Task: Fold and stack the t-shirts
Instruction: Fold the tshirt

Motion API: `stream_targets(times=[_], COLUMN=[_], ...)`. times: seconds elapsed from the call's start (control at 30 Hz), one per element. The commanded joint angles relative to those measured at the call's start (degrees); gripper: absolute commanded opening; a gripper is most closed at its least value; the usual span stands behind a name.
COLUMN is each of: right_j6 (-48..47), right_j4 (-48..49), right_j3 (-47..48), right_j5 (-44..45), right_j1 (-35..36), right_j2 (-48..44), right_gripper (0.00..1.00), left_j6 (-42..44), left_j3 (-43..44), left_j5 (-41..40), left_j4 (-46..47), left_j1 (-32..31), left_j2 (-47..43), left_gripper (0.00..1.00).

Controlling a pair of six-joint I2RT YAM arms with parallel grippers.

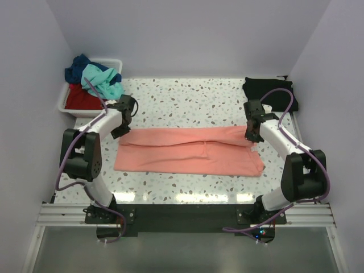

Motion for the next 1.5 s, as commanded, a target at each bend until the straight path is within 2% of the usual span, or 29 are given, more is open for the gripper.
stream_targets(times=[0.0, 0.2, 0.37, 0.47, 0.83, 0.87, 0.97, 1.2, 1.33, 1.47], right_j6=[0.26, 0.35, 0.27, 0.27, 0.62, 0.79, 1.84, 2.20, 0.71, -0.17], right_j4=[-1.47, -1.65, -1.56, -1.83, -5.51, -6.47, -9.82, -8.69, -2.90, 2.38], right_j3=[-0.20, -0.11, -0.46, -0.46, 0.06, 0.33, 0.59, 0.42, -0.20, 0.76], right_j5=[1.59, 1.42, 0.98, 0.98, -1.48, -1.57, -1.49, -4.55, -11.83, -17.99], right_j1=[-0.34, -0.33, -0.33, -0.25, -0.25, -0.33, -0.25, -0.33, -0.25, -0.16], right_j2=[0.16, 0.51, 0.51, 0.51, 0.16, 0.33, -0.27, -4.06, -3.45, -0.73], right_gripper=[0.00, 0.00, 0.00, 0.00, 0.00, 0.12, 0.32, 0.37, 0.31, 0.32], left_j6=[-1.94, -1.15, -0.63, 1.13, 2.54, 2.63, 2.71, 3.59, 3.94, 4.21], left_j3=[-0.61, -3.60, -4.66, -4.13, -3.08, -2.81, -2.81, -1.14, -0.61, -0.79], left_j5=[-1.44, 0.85, 2.68, 6.46, 16.58, 16.32, 15.17, 14.38, 14.73, 14.73], left_j4=[-1.63, -1.45, 1.27, 4.08, 9.63, 9.45, 9.18, 9.18, 9.62, 9.89], left_j1=[0.42, 0.42, 0.33, 0.33, -0.11, -0.19, -0.28, -0.28, -0.28, -0.28], left_j2=[-3.91, -4.79, -6.46, -6.91, -2.34, -1.90, -1.19, 0.74, 1.53, 1.97], left_gripper=[0.33, 0.24, 0.24, 0.26, 0.25, 0.24, 0.24, 0.24, 0.24, 0.24])
